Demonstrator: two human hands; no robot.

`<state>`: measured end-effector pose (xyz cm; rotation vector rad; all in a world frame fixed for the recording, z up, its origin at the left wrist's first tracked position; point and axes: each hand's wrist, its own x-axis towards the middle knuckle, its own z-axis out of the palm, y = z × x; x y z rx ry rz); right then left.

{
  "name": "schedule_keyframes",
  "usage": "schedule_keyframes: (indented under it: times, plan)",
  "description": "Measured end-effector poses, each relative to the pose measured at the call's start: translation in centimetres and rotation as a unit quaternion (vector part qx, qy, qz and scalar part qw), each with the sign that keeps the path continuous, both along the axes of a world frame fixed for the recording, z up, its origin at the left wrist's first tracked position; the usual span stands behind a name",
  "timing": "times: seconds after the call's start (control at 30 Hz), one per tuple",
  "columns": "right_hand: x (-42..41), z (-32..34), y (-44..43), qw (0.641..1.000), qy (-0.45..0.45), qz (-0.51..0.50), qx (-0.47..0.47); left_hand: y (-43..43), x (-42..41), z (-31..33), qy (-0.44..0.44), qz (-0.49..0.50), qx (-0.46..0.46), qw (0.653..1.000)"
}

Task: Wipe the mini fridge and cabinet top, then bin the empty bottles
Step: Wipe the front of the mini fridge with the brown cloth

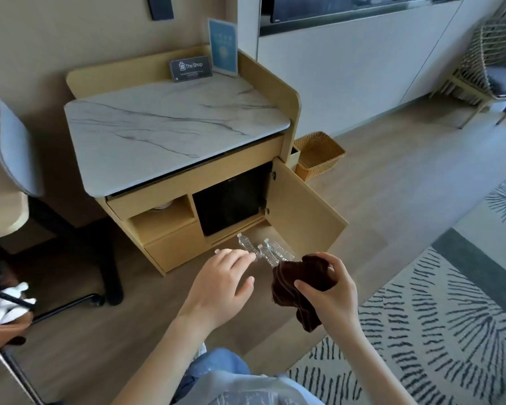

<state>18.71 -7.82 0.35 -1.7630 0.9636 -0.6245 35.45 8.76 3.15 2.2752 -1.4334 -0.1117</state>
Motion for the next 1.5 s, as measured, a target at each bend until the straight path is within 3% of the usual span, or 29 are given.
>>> schedule_keyframes:
  times: [0.37, 0.87, 1.3, 1.5]
  plan:
    - [3.7, -0.7, -3.7, 1.0, -0.004, 0.006, 0.025, -4.0, 2.7, -0.6, -0.029, 0.013, 0.018, 0.999]
    - [20.7, -1.0, -14.0, 0.995, 0.024, 0.098, -0.01, -10.8, 16.5, -4.1, -0.052, 0.072, 0.107, 0.99]
    - [27.9, -6.6, -26.5, 0.965, 0.09, 0.243, 0.036, -19.7, 16.0, -9.2, 0.026, 0.22, 0.17, 0.96]
    - [31.3, -9.8, -29.9, 0.968, 0.099, 0.229, 0.032, -23.5, 16.9, -12.1, 0.049, 0.245, 0.161, 0.955]
